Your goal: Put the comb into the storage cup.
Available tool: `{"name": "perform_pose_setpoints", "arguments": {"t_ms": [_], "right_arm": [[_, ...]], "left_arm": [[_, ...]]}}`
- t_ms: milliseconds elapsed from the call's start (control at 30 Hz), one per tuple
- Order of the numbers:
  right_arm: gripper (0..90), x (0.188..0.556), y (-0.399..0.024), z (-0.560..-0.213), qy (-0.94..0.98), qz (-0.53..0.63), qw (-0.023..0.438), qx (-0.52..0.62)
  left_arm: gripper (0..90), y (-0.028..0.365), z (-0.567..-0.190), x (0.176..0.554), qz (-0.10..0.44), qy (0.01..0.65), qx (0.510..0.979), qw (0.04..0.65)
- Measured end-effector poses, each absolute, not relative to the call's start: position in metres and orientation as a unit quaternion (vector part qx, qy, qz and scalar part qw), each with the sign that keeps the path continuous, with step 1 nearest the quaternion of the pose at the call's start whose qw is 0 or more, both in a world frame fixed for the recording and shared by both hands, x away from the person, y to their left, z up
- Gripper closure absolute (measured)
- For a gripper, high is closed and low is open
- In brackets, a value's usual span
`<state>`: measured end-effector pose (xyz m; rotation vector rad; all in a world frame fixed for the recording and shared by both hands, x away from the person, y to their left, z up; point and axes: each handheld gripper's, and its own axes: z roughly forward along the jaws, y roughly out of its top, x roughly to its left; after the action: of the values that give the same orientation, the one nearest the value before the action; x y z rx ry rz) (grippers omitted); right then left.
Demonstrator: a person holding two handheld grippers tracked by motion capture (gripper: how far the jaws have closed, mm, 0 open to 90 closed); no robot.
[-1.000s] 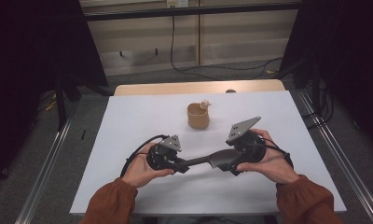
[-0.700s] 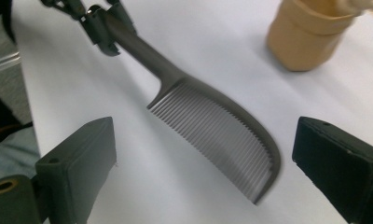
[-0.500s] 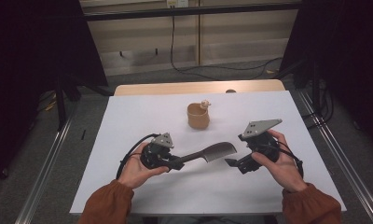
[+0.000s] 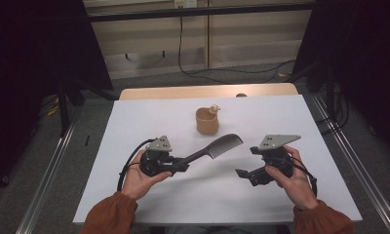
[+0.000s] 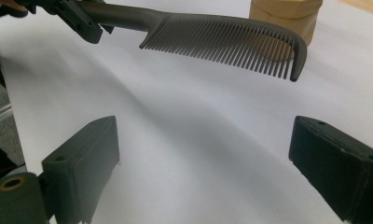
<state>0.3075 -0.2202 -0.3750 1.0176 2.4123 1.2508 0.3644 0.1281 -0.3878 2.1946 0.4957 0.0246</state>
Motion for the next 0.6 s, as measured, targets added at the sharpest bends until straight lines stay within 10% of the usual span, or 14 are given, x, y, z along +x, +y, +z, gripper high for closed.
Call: {"name": "perform_pose_setpoints", "arguments": {"t_ms": [600], "right_arm": [[3.0, 0.304, -0.217, -0.397, 0.750, 0.530, 0.187, 0.349]], "left_arm": [[72.3, 0.134, -0.381, 0.358, 0.032, 0.196, 0.852, 0.484]]}}
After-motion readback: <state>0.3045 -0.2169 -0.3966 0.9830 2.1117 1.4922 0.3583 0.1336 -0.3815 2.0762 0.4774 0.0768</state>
